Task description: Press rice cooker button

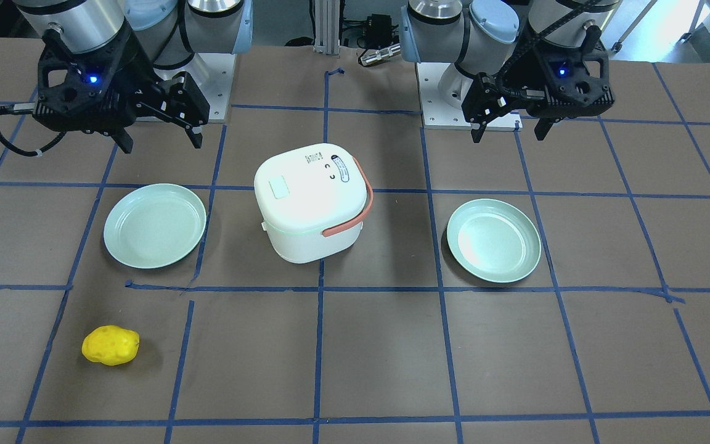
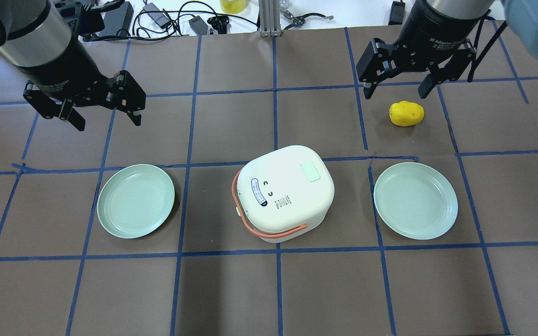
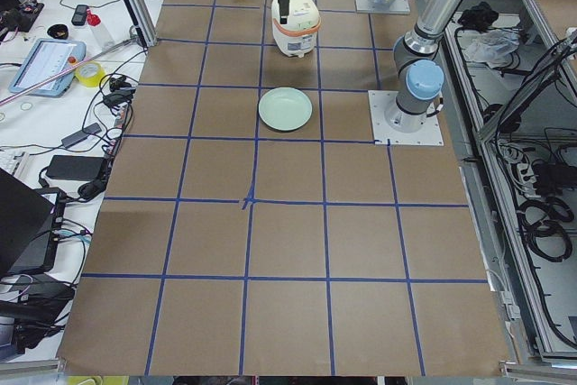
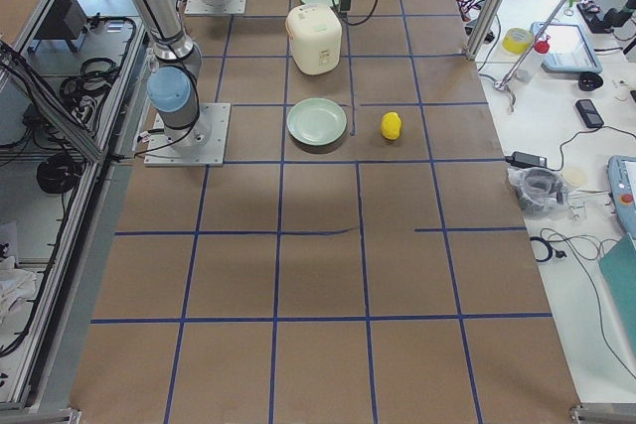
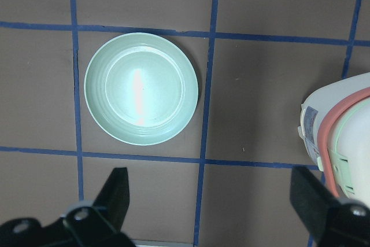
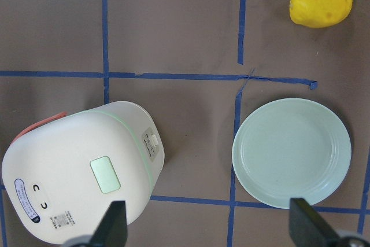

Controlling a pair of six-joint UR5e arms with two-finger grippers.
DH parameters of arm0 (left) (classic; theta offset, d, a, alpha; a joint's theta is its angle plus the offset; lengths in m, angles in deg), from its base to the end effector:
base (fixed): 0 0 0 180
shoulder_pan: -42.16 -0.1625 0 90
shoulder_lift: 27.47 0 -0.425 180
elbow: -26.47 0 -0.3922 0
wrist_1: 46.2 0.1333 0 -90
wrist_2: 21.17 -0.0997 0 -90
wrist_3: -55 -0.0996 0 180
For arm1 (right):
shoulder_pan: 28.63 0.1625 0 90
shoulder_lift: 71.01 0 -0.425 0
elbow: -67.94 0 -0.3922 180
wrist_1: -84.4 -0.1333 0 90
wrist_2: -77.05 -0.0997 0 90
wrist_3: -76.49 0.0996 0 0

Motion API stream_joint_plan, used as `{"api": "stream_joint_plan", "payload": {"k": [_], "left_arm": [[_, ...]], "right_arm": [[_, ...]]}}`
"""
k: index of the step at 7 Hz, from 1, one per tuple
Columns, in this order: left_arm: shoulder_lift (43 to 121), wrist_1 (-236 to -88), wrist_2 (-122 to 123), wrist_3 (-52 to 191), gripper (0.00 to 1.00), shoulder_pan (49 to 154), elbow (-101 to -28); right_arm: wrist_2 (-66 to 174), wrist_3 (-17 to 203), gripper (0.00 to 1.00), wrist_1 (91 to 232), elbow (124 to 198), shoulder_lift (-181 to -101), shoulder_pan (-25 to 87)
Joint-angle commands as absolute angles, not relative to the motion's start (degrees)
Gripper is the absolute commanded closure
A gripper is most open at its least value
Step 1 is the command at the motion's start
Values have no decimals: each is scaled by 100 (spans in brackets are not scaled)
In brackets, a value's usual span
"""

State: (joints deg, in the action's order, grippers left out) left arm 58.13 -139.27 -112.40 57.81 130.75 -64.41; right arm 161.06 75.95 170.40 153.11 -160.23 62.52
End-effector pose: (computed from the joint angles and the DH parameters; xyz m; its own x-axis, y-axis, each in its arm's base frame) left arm -0.1198 -0.4624 0.5115 -0.9971 -0.0737 -0.0211 -0.0736 0.9973 -0.0089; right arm 0.1536 -0.4938 0.5162 -0.9941 -0.0295 -0.1043 -0.0294 0.9996 -0.0019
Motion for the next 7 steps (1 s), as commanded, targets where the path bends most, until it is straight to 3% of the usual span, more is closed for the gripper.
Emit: {"api": "stream_joint_plan", "payload": {"k": [1,4,5,7], "left_arm": [[5822,-13927,-11240,5781,0,13075,-6441],[5813,-13927,-11240,5781,0,13075,-6441],[5813,-13927,-11240,5781,0,13075,-6441],[5813,-13927,-11240,5781,0,13075,-6441]], "right_arm": [[16107,7596,0,17035,15336,-16013,6234],[16020,8128,0,17035,15424,-15952,6339],[16019,8193,10,17035,15433,-15934,6365],[16028,8247,51,17035,15433,-15864,6628]]}}
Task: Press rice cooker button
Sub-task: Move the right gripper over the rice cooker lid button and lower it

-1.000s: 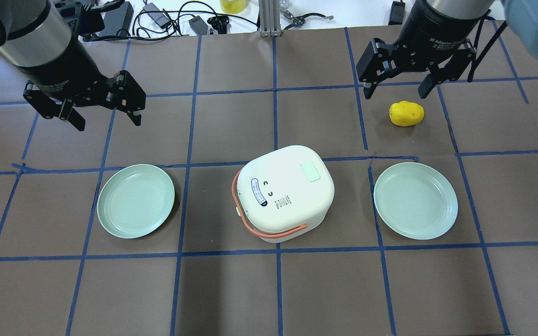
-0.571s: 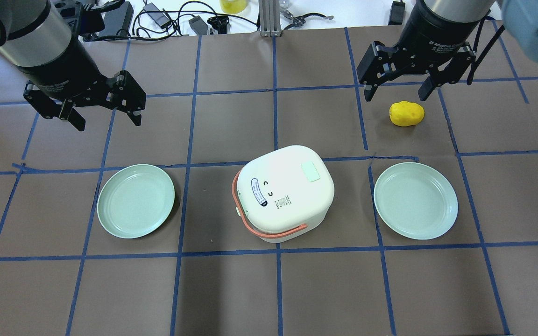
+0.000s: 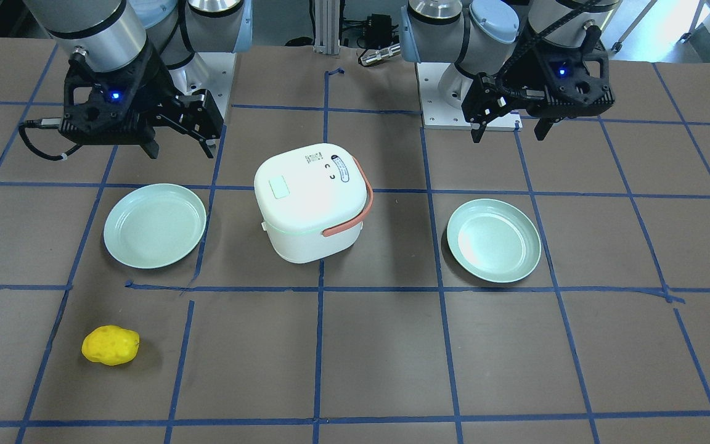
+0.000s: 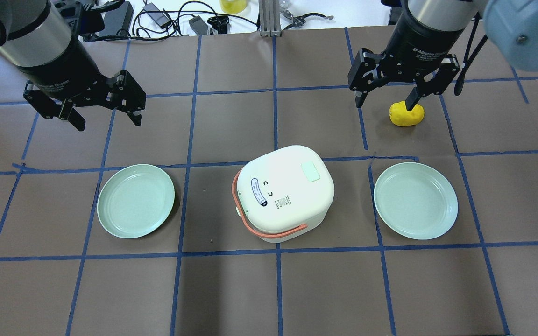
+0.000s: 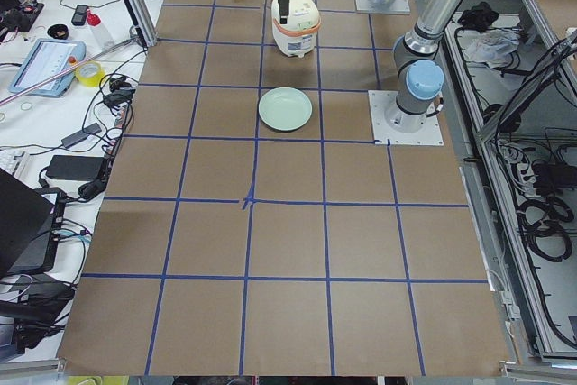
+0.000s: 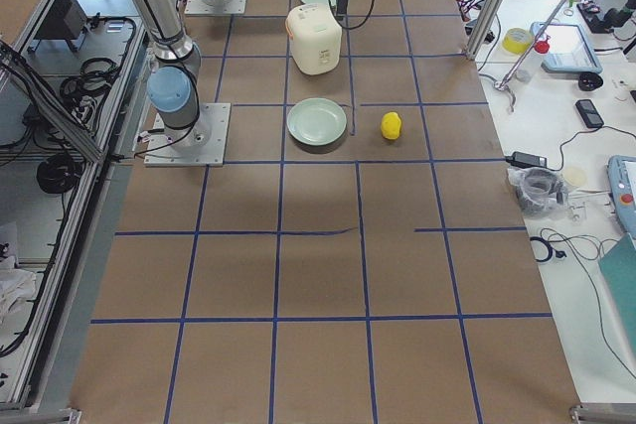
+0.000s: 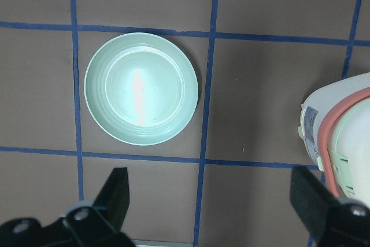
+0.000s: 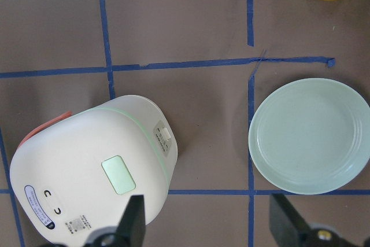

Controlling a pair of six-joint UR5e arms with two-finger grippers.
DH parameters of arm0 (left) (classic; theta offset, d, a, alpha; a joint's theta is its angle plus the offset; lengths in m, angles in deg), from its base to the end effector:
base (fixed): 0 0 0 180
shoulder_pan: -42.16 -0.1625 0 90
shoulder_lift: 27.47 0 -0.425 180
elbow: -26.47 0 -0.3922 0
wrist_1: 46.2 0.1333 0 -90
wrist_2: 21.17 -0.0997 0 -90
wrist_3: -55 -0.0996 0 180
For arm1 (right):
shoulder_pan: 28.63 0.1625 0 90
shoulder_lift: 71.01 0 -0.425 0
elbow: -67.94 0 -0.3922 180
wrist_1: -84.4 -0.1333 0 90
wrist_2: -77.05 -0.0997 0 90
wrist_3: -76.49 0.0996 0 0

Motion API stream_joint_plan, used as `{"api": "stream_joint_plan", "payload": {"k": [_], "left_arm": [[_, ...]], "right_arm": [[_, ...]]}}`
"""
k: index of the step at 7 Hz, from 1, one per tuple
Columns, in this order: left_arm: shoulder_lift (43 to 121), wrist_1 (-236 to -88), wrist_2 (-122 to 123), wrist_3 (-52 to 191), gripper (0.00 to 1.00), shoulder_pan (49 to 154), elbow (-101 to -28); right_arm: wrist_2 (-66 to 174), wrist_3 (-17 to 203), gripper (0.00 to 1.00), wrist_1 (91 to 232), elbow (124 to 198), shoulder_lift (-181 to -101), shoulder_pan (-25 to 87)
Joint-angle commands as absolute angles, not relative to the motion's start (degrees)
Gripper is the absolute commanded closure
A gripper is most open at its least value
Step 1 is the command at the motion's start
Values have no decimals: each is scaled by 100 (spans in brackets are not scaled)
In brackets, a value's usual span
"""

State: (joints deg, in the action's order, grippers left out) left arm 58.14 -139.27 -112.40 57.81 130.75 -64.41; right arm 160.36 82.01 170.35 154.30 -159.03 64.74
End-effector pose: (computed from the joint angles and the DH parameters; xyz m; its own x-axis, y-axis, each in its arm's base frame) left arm -0.1198 -0.4625 0.5115 -0.9971 -0.0737 -0.0211 -0.0736 0.9973 -0.0087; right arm 0.1742 -0.4928 0.4956 -0.9928 0.0427 -0.1118 0.0369 0.9979 0.0527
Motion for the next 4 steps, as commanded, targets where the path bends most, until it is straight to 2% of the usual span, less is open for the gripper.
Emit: {"api": "stream_joint_plan", "payload": {"k": [1,4], "left_arm": [[5813,-13927,-11240,5781,0,13075,-6441],[5813,-13927,-11240,5781,0,13075,-6441]], "right_arm": [[15993,8247,63,17035,15433,-15768,6768],[15984,8308,83,17096,15660,-15600,7085]]}}
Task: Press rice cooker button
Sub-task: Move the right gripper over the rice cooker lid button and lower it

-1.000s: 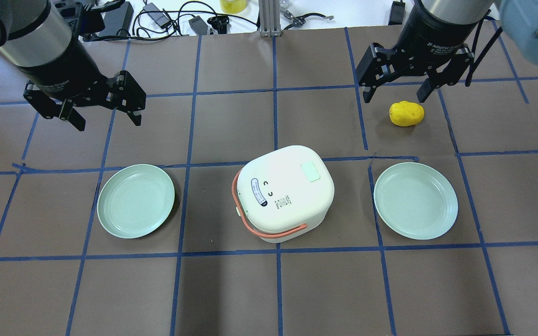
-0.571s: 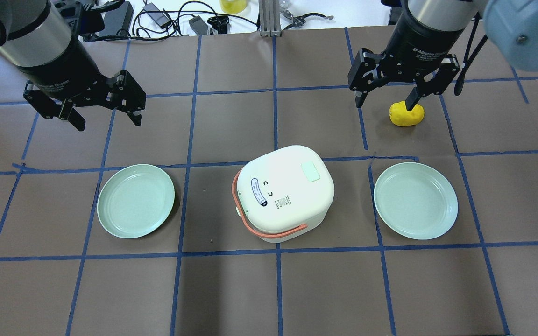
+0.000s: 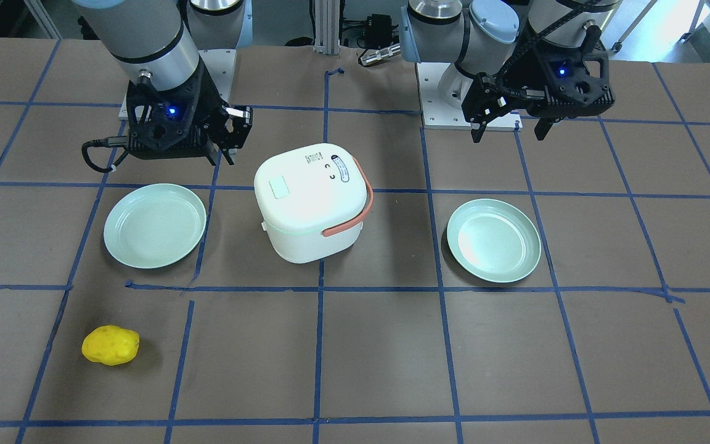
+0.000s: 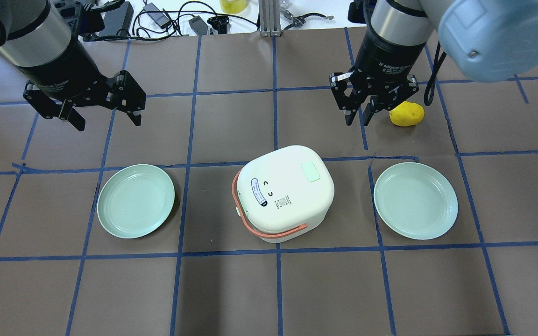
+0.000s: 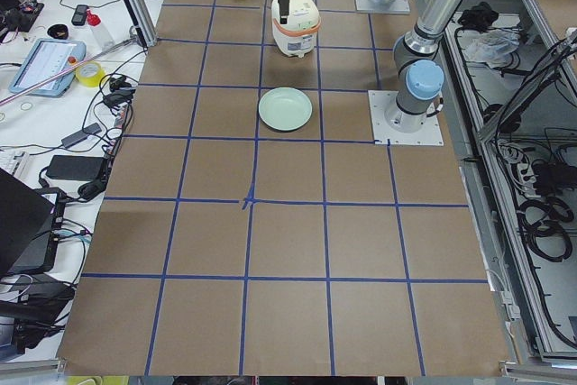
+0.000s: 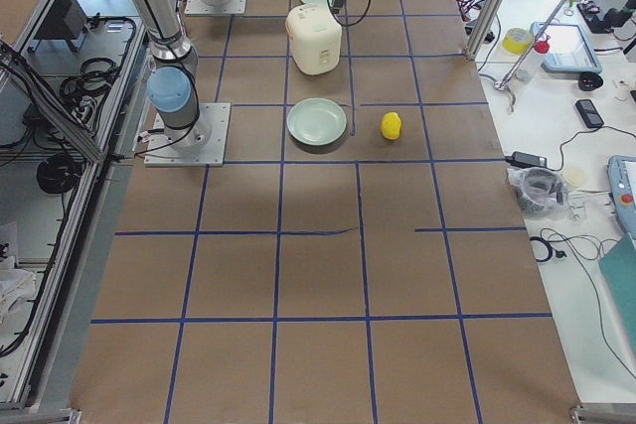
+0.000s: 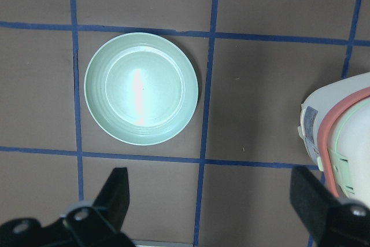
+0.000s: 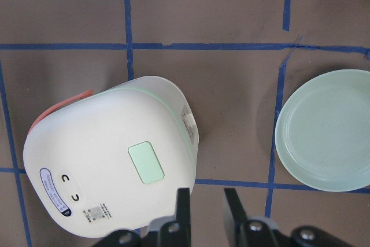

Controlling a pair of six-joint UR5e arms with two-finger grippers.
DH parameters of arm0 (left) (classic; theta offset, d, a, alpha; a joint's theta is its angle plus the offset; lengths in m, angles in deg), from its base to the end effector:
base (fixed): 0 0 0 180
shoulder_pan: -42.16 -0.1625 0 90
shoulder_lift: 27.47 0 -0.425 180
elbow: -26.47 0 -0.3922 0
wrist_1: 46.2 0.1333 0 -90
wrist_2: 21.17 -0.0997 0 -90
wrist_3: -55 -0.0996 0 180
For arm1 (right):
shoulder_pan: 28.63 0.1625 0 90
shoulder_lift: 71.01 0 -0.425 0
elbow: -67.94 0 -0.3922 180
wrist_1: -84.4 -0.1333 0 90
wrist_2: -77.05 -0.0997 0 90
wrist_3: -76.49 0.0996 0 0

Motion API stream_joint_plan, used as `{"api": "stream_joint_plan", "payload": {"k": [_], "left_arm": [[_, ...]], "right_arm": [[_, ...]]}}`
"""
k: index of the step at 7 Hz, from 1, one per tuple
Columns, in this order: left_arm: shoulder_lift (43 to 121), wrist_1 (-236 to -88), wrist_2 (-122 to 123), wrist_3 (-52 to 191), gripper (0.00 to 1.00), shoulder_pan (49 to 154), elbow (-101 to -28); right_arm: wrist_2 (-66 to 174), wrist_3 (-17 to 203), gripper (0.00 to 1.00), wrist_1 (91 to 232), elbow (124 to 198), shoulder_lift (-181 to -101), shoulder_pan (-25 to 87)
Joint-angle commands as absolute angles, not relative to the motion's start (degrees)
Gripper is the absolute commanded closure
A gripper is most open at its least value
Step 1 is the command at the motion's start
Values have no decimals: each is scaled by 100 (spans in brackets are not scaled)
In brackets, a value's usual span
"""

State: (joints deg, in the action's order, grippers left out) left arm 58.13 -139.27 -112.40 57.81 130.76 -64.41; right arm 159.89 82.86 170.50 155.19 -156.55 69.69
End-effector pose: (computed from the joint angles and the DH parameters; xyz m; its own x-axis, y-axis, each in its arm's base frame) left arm -0.1199 -0.4624 0.5115 -0.9971 -0.0736 -0.0211 -0.0734 0.9973 -0.0089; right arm 0.2186 -0.4881 0.4664 -0.9934 -0.0214 -0.1124 -0.0340 0.9932 0.1109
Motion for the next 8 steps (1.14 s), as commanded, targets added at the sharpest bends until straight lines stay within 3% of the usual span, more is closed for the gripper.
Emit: {"api": "stream_joint_plan", "payload": {"k": [1,4,8], "left_arm": [[5813,-13927,-11240,5781,0,13075,-6441],[5813,-13927,-11240,5781,0,13075,-6441],[5813,-13927,-11240,5781,0,13075,-6441]], "right_arm": [[15993,8395,89,17262,15792,-15539,7217],[15984,8387,100,17501,15943,-15293,7420],[15756,8387,100,17815,16249,-15187,7499]]}}
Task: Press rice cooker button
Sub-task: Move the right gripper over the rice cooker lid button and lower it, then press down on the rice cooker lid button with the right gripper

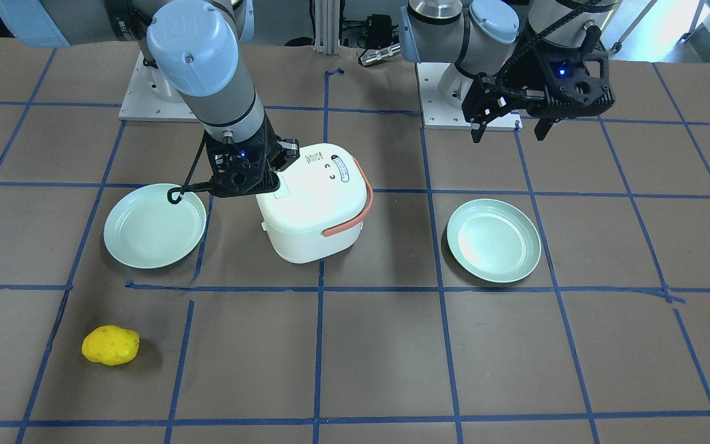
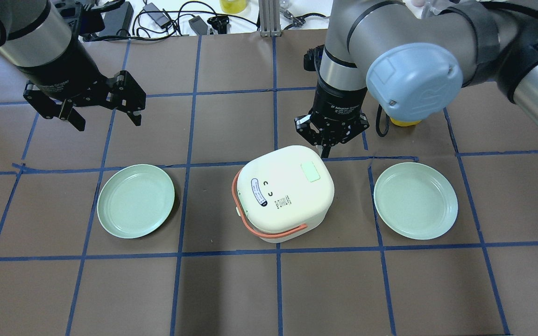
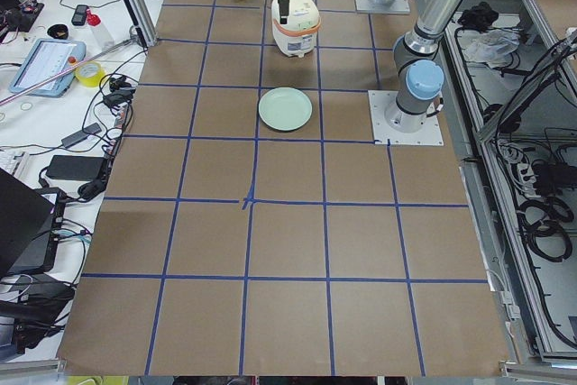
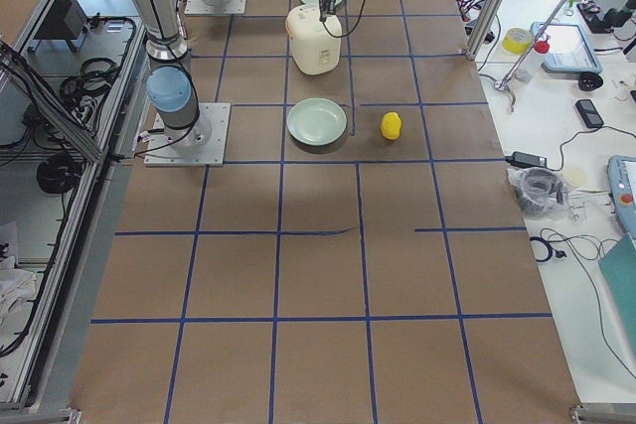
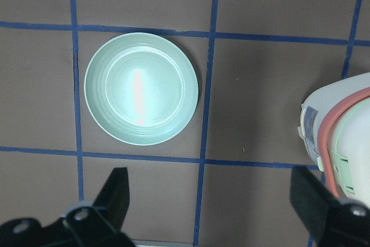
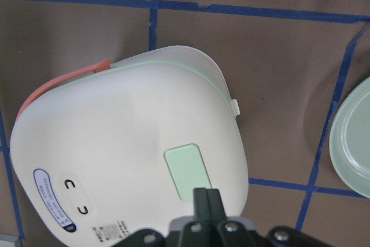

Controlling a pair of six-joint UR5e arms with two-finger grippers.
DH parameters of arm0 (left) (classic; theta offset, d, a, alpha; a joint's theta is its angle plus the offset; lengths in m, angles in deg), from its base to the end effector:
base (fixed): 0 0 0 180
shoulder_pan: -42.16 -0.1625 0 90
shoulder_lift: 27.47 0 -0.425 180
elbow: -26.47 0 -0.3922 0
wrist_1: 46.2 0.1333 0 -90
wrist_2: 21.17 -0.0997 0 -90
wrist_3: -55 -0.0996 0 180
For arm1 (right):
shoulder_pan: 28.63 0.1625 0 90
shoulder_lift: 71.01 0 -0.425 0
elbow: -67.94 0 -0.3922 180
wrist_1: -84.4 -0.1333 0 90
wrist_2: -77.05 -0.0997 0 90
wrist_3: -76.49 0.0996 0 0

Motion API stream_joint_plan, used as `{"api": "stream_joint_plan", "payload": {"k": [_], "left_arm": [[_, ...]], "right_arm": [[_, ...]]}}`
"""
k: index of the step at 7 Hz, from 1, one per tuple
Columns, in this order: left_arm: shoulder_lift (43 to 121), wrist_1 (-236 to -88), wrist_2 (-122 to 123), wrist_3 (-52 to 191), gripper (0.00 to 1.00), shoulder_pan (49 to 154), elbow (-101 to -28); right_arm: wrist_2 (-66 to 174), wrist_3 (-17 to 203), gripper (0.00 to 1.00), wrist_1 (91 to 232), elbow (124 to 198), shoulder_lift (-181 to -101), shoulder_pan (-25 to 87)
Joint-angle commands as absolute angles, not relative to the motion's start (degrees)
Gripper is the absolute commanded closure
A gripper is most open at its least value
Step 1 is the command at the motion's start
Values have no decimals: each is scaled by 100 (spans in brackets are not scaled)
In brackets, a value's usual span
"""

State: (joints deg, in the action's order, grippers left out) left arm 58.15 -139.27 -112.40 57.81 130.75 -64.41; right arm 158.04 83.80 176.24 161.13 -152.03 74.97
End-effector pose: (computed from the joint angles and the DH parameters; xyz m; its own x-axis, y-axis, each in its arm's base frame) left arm -0.1198 -0.4625 0.5114 -0.9971 -0.0737 -0.0211 -0.0736 0.9973 -0.0085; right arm 0.2694 -0.4803 0.3850 -0.9881 -0.0816 -0.1300 -0.1065 0.9745 0.1975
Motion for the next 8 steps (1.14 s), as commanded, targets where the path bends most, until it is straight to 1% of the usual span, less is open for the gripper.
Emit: {"api": "stream_joint_plan", "payload": {"k": [1,8], "left_arm": [[5813,-13927,-11240,5781,0,13075,-6441],[5813,-13927,-11240,5781,0,13075,-6441]], "right_arm": [[15756,8379,100,17852,16311,-15178,7499],[15633,8379,100,17853,16400,-15108,7499]]}}
